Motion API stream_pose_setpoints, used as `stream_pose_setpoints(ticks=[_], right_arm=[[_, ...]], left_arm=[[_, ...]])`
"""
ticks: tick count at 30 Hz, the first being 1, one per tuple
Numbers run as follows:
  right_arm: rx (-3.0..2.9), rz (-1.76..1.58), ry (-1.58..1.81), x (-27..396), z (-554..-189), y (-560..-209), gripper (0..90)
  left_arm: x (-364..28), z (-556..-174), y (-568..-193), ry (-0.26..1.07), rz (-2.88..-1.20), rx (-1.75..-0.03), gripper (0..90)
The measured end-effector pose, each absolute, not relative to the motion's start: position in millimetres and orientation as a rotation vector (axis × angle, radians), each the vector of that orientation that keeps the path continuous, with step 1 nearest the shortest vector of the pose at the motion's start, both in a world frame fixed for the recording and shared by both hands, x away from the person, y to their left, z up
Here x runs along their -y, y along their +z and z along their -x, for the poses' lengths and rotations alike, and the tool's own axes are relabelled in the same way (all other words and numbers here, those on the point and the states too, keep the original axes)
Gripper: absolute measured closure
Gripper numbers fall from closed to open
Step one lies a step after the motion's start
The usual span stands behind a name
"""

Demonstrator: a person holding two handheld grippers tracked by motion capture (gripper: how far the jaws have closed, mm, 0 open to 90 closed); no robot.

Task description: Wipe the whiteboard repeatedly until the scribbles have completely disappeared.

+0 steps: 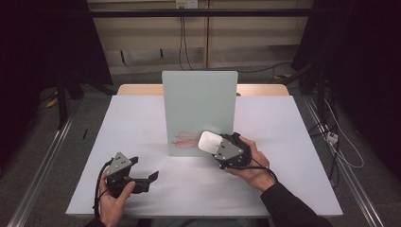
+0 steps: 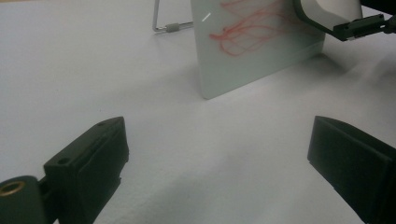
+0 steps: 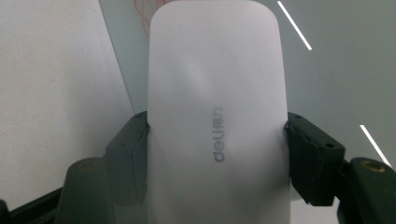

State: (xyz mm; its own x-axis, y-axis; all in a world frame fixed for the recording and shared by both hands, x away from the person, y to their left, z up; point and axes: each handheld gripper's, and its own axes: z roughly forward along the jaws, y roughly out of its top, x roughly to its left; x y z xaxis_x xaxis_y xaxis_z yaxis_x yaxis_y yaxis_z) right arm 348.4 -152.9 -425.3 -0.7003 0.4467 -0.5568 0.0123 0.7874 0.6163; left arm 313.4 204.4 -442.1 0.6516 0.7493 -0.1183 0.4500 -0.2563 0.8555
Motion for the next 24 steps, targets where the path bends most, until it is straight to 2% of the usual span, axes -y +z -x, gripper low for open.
stream_pose_setpoints(ticks=[24], right_arm=[[-2.287,-0.303,0.801,123,-351,-436,31.6]], left_arm=[[-205,-314,-442,0.385,-1.898,-0.940,5.0]])
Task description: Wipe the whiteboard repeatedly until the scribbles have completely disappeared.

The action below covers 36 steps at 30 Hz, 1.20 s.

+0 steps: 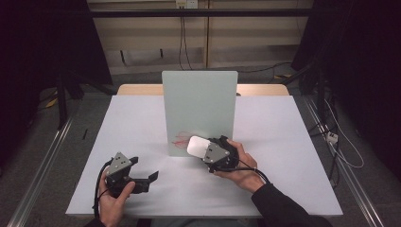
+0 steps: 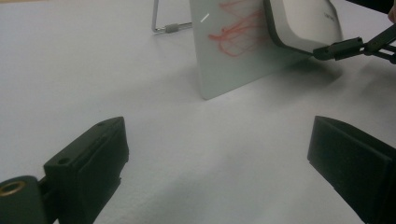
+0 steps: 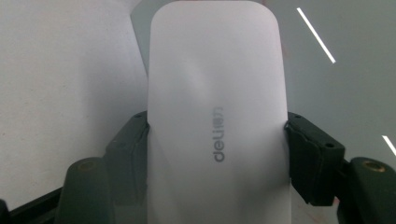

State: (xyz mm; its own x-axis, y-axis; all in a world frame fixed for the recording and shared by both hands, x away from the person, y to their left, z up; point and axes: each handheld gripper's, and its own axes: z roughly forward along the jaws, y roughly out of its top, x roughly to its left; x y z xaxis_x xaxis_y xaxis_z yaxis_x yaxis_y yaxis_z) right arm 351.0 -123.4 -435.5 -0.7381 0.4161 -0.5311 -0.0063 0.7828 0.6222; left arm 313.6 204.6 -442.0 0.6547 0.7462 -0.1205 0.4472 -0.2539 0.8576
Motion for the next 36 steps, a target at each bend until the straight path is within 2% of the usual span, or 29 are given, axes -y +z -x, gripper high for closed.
stream_pose_setpoints(ticks=[10,36], right_arm=[[-2.187,-0.374,0.854,134,-359,-410,31.6],[-2.281,-0.327,0.876,107,-354,-439,31.6]], left_arm=[[-205,-313,-442,0.386,-1.900,-0.939,5.1],[-205,-314,-442,0.380,-1.894,-0.940,5.1]])
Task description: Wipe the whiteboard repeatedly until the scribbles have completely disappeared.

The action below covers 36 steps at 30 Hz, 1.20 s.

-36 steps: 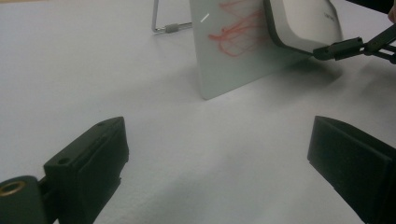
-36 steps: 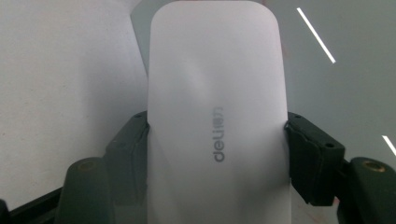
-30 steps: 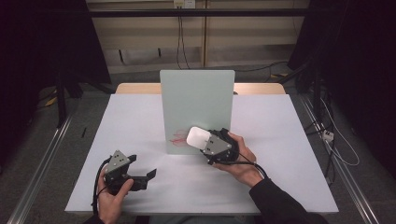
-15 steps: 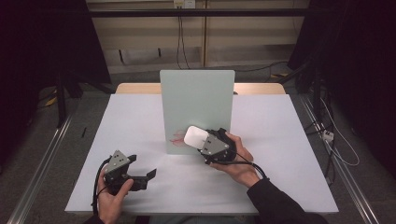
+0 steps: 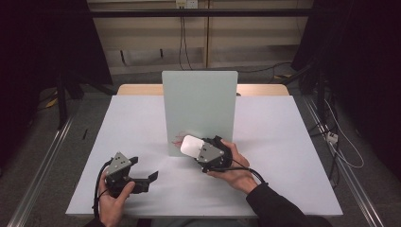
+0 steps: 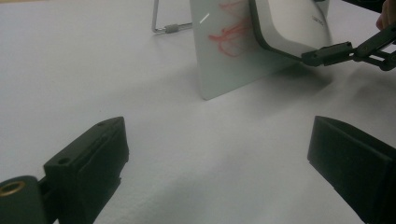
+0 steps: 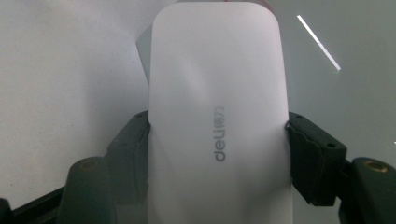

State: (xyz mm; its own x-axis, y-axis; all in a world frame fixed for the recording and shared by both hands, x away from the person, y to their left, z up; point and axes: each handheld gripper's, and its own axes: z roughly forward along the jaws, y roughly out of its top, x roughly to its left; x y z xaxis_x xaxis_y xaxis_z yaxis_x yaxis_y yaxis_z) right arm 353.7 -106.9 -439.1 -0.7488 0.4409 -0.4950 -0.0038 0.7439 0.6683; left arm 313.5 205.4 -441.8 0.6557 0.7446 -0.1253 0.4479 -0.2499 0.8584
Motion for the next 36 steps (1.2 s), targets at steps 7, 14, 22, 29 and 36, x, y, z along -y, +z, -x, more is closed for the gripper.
stream_pose_setpoints(ticks=[7,14,22,29,36], right_arm=[[-2.231,-0.378,0.907,118,-357,-426,31.6],[-2.169,-0.420,0.934,130,-361,-410,31.6],[-2.180,-0.399,0.926,116,-358,-422,31.6],[-2.244,-0.349,0.909,98,-355,-438,31.6],[-2.307,-0.325,0.901,89,-355,-446,31.6]], left_arm=[[-205,-314,-442,0.381,-1.894,-0.940,5.1],[-205,-313,-441,0.383,-1.897,-0.940,5.1],[-205,-313,-442,0.383,-1.897,-0.940,5.1],[-205,-313,-442,0.381,-1.894,-0.938,5.0],[-205,-314,-442,0.379,-1.899,-0.940,5.1]])
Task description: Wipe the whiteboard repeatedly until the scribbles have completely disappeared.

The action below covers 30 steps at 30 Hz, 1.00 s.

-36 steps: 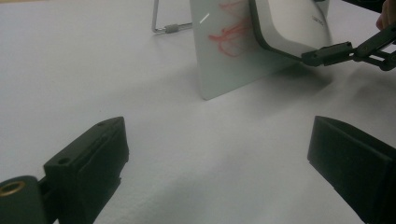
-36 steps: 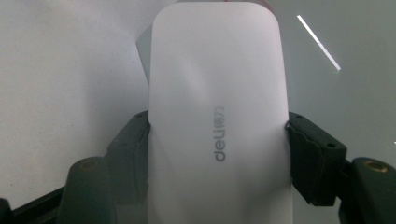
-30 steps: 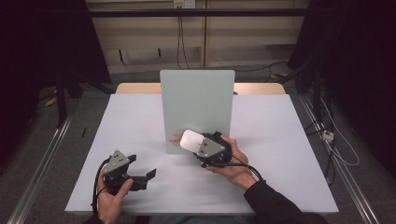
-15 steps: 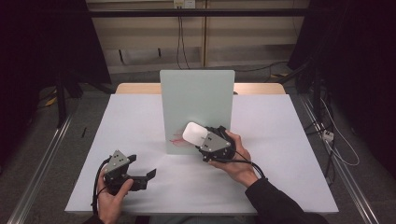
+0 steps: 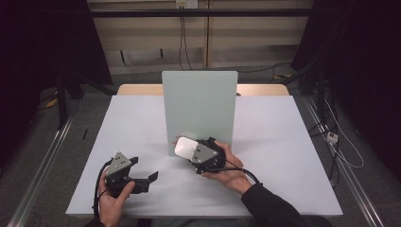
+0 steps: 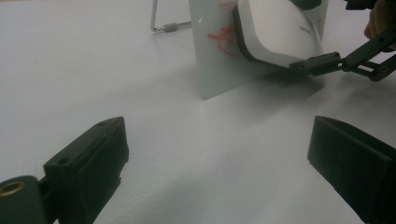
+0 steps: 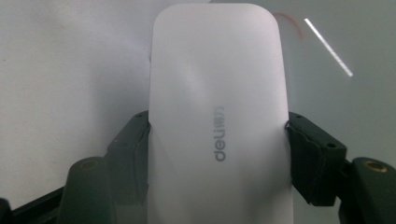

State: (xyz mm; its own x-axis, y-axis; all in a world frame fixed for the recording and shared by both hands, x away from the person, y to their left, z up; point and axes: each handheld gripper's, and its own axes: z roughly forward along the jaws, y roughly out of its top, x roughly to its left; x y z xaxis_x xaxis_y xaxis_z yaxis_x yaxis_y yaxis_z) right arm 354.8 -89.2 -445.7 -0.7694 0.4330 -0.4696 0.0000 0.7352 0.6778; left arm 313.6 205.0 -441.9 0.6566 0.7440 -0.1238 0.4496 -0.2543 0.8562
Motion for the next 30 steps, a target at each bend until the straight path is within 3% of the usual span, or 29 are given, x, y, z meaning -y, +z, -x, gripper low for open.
stream_pose_setpoints(ticks=[17,30], right_arm=[[-2.204,-0.379,0.937,93,-367,-412,31.6],[-2.250,-0.310,0.890,64,-360,-435,31.6]], left_arm=[[-205,-313,-442,0.379,-1.900,-0.936,5.1],[-205,-313,-441,0.380,-1.899,-0.935,5.1]])
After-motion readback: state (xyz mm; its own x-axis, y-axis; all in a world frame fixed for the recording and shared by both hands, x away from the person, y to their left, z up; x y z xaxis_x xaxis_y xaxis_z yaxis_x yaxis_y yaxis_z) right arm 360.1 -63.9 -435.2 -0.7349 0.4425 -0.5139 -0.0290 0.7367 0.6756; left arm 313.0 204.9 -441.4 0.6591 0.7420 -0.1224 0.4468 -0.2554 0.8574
